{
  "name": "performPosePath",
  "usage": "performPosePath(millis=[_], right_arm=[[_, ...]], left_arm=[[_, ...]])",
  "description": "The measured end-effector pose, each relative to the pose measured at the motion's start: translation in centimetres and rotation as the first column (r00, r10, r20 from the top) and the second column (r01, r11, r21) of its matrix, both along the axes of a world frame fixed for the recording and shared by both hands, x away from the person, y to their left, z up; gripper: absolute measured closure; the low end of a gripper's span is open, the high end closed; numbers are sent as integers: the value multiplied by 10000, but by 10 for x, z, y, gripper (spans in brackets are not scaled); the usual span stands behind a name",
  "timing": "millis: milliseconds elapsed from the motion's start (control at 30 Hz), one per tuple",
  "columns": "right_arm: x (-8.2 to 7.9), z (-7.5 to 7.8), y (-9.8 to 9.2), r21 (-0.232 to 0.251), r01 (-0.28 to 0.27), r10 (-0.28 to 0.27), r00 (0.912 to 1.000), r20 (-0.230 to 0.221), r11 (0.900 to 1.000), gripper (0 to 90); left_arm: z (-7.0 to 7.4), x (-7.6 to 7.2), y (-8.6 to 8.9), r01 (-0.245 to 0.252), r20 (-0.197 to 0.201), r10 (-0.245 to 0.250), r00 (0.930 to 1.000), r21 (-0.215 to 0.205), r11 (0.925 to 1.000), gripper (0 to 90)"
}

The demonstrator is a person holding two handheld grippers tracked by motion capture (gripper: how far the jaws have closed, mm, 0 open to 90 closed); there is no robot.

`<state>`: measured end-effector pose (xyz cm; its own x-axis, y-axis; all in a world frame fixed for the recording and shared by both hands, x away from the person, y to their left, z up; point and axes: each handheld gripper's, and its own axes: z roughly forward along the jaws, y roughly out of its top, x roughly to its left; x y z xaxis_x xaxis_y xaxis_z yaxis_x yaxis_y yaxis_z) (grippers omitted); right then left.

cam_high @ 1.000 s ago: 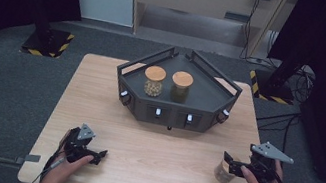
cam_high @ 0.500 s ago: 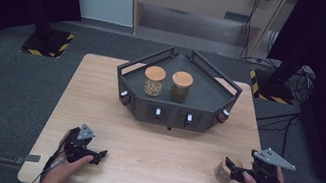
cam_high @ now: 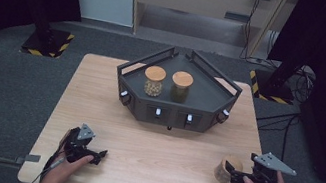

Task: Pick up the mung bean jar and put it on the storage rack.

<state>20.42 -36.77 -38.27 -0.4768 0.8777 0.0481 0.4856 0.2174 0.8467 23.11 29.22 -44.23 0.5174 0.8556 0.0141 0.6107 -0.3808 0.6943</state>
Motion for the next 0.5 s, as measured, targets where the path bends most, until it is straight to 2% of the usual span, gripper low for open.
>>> performPosePath(millis=[267,500], right_arm=[[-7,-12,-5,241,113,-111,9999,-89,9996,18],[-11,-20,-7,250,166,-161,9997,-200,9996,18]], left_arm=[[0,0,0,-1,0,1,10000,0,10000,0],[0,0,0,0,0,0,10000,-1,10000,0]])
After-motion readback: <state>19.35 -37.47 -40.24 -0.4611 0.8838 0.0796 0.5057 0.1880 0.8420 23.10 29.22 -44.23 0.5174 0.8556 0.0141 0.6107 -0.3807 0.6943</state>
